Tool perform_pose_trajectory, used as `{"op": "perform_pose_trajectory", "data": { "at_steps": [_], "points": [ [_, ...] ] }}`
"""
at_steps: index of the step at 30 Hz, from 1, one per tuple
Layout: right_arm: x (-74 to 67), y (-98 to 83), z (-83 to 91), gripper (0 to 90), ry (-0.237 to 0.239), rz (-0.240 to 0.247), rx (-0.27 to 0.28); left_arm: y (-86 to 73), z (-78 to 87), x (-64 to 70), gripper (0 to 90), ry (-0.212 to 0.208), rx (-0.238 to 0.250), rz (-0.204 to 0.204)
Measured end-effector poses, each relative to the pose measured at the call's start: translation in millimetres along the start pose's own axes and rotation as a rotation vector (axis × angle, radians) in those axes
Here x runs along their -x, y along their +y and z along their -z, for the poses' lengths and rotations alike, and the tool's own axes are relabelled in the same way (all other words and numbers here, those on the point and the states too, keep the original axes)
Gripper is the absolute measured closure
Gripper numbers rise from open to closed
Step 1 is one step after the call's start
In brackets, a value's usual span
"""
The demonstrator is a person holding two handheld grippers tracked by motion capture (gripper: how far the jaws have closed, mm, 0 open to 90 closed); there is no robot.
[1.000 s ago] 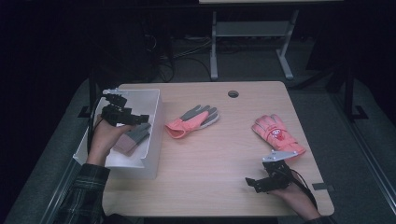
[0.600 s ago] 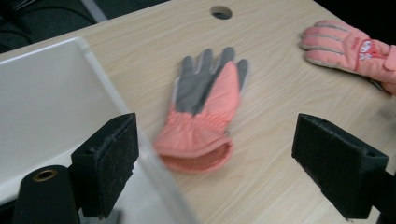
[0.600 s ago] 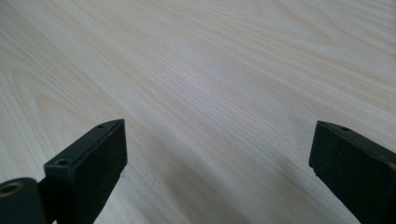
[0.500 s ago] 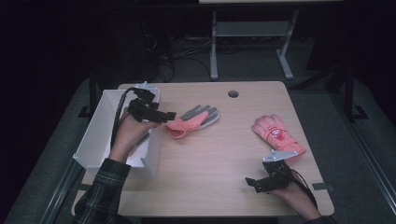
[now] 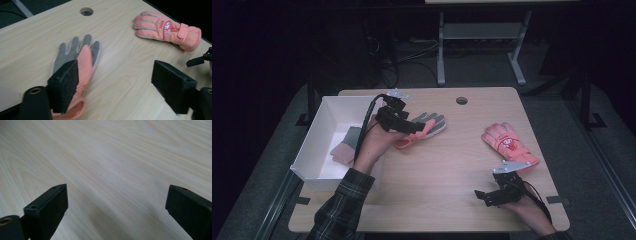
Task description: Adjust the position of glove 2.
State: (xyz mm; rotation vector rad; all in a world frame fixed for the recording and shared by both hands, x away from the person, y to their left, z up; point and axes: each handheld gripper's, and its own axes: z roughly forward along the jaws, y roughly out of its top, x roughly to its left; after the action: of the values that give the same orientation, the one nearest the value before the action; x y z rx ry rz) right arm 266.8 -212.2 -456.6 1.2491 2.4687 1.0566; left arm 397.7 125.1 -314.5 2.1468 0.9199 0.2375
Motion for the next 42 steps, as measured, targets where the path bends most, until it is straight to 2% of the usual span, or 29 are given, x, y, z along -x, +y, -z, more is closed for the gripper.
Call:
{"op": "perform_pose_trajectory", "data": {
  "at_steps": [2, 3, 4, 5, 6, 7, 9, 10, 11, 12, 15, 20, 22, 27, 32, 34, 42],
  "points": [
    [0.1, 0.0, 0.1, 4.1, 0.001, 0.0, -0.002, 1.1, -4.8, 2.9, 27.4, -0.002, -0.003, -0.002],
    [0.3, 0.0, 0.2, 4.1, 0.001, 0.0, 0.0, 1.9, -8.4, 5.1, 36.6, -0.001, -0.004, -0.004],
    [0.3, 0.0, 0.2, 4.1, 0.001, 0.0, 0.0, 2.6, -11.9, 7.1, 36.6, -0.003, -0.004, -0.009],
    [0.3, 0.0, 0.4, 4.1, 0.002, -0.001, 0.001, 3.2, -15.4, 8.9, 40.5, -0.003, 0.0, -0.015],
    [0.2, 0.0, 0.8, 4.1, 0.005, -0.003, 0.004, 3.4, -20.1, 11.0, 54.7, -0.008, 0.001, -0.023],
    [0.4, 0.0, 0.8, 4.1, 0.006, -0.002, 0.005, 3.2, -25.8, 12.3, 60.1, -0.016, 0.009, -0.034],
    [0.5, 0.0, 0.9, 4.1, 0.008, -0.002, 0.007, 2.8, -29.7, 12.8, 73.4, -0.014, 0.017, -0.029],
    [0.6, 0.1, 0.8, 4.1, 0.011, -0.002, 0.008, 2.1, -35.0, 12.4, 73.4, -0.007, 0.013, -0.03],
    [0.1, 0.2, 0.6, 4.1, 0.01, 0.001, 0.006, 0.8, -42.8, 10.3, 85.2, 0.002, 0.01, -0.023],
    [0.0, 0.2, 0.5, 4.1, 0.012, 0.004, 0.008, -0.3, -47.1, 8.5, 89.5, 0.008, 0.008, -0.017],
    [-1.1, 0.4, 0.8, 4.1, 0.017, 0.005, 0.006, -2.4, -56.3, 3.4, 89.6, 0.029, -0.015, -0.017],
    [-1.0, 0.5, 0.6, 4.1, 0.02, 0.003, 0.005, -9.1, -78.8, -10.7, 89.6, 0.087, -0.029, 0.013],
    [-1.1, 0.5, 0.5, 4.1, 0.022, 0.001, 0.008, -12.1, -88.0, -20.2, 89.6, 0.117, -0.029, 0.042],
    [-0.8, 0.4, 0.4, 4.1, 0.023, 0.005, 0.006, -15.8, -98.5, -37.1, 89.7, 0.142, -0.033, 0.08],
    [-0.6, 0.0, 1.0, 4.1, 0.025, -0.002, 0.011, -17.9, -108.3, -53.5, 89.7, 0.195, -0.041, 0.102],
    [0.5, -0.2, 1.0, 4.2, 0.026, -0.004, 0.007, -20.0, -113.9, -60.8, 89.7, 0.223, -0.063, 0.113],
    [1.1, -0.1, 1.1, 4.4, 0.028, -0.005, 0.007, -26.8, -123.8, -65.4, 89.6, 0.214, -0.107, 0.131]
  ]
}}
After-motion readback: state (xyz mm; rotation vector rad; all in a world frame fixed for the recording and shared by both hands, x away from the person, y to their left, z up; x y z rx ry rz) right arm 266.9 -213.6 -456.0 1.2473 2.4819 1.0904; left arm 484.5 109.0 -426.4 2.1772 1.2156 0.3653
